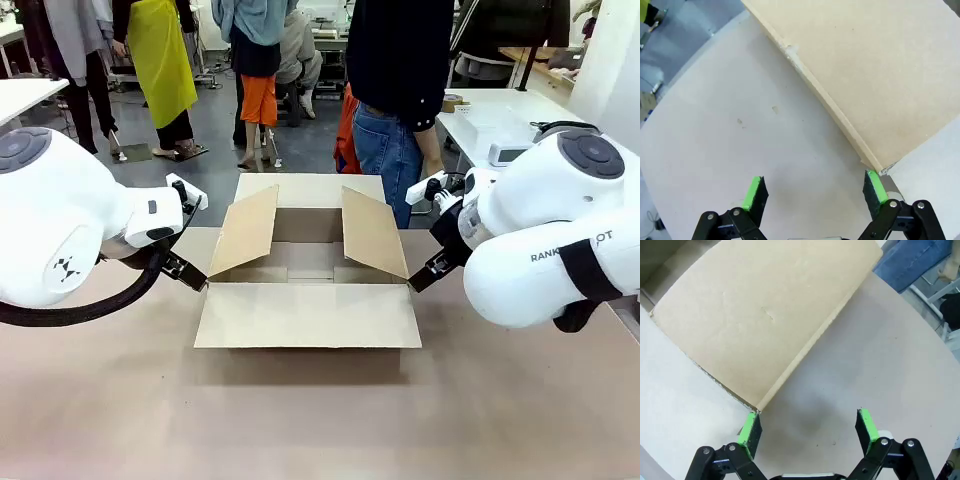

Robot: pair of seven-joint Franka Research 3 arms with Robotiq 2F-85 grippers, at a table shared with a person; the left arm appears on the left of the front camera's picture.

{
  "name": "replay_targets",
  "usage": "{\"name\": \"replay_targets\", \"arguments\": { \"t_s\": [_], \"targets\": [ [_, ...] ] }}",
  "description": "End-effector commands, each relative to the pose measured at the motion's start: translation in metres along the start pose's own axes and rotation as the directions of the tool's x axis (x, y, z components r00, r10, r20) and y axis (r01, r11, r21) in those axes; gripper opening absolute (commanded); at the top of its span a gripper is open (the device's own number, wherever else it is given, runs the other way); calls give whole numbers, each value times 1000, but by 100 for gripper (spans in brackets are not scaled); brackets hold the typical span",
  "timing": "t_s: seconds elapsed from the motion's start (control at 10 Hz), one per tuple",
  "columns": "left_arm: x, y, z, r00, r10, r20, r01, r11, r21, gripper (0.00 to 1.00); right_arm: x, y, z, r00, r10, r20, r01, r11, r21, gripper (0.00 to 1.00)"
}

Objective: Pack the gift set into the box.
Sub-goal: Place both hands on the side flaps of the Package Box and spread them outward.

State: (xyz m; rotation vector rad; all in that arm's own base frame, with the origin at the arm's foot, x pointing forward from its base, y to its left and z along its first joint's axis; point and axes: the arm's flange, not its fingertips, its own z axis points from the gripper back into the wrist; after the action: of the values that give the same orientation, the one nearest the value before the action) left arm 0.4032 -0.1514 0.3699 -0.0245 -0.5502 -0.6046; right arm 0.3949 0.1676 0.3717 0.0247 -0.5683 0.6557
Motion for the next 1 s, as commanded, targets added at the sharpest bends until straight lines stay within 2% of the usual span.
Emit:
{"name": "replay_targets", "arguments": {
  "t_s": [0.0, 0.9],
  "targets": [
    [0, 0, 0, 1000, 0, 0, 0, 1000, 0, 100, 0, 0, 0, 1000, 0, 0, 0, 1000, 0, 100],
    [0, 0, 0, 1000, 0, 0, 0, 1000, 0, 100, 0, 0, 0, 1000, 0, 0, 0, 1000, 0, 100]
  ]
}}
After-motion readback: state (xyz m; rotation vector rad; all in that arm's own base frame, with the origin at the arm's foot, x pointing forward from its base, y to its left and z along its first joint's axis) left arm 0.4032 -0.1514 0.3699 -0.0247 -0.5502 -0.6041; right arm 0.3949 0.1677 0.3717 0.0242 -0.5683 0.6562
